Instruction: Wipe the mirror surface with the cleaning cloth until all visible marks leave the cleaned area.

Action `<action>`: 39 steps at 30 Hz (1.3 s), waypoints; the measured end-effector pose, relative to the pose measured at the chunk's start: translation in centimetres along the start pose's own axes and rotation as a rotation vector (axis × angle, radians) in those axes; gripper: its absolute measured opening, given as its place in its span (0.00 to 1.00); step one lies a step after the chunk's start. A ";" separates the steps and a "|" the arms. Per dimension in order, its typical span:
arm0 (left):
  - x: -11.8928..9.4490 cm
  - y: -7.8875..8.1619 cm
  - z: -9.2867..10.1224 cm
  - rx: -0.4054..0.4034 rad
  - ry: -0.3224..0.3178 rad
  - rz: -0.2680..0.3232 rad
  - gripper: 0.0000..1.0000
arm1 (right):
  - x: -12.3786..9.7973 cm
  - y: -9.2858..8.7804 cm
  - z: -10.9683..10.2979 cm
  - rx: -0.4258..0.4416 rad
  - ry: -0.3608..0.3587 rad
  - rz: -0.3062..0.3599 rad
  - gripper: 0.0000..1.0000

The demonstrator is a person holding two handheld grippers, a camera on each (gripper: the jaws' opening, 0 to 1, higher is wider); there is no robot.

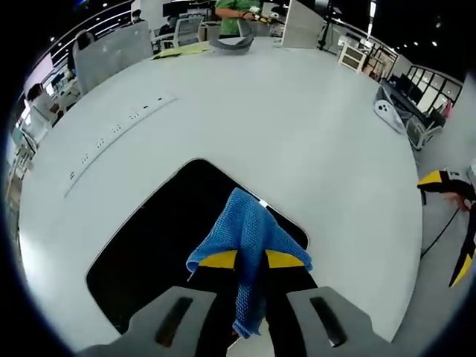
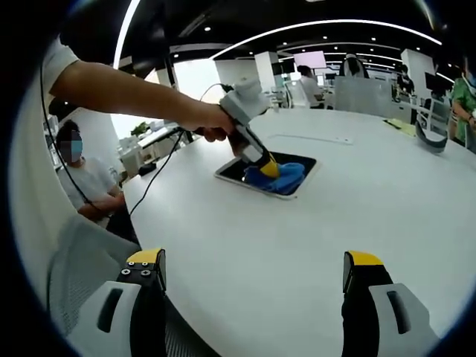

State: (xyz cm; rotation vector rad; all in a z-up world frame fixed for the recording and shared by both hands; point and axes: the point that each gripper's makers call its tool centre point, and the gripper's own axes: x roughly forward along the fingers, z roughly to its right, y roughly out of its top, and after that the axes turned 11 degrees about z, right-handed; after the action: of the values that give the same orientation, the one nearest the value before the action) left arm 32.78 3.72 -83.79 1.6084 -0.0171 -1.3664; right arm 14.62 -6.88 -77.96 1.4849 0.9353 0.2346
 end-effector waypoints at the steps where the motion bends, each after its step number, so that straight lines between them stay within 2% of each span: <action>1: 0.0 0.0 0.0 -0.001 -0.001 0.001 0.11 | 0.0 -0.1 -0.1 0.000 0.001 -0.002 0.99; 21: -0.7 -1.0 1.0 -0.017 -0.017 0.001 0.11 | 0.1 0.3 -0.2 -0.010 0.002 0.005 0.99; 39: -0.6 -0.9 0.9 -0.032 -0.013 -0.015 0.11 | 0.0 0.6 0.0 -0.014 0.001 0.007 0.99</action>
State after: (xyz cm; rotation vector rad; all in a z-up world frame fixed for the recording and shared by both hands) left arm 31.38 3.91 -83.83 1.5757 0.0090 -1.3819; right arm 14.87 -6.73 -77.41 1.4759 0.9274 0.2465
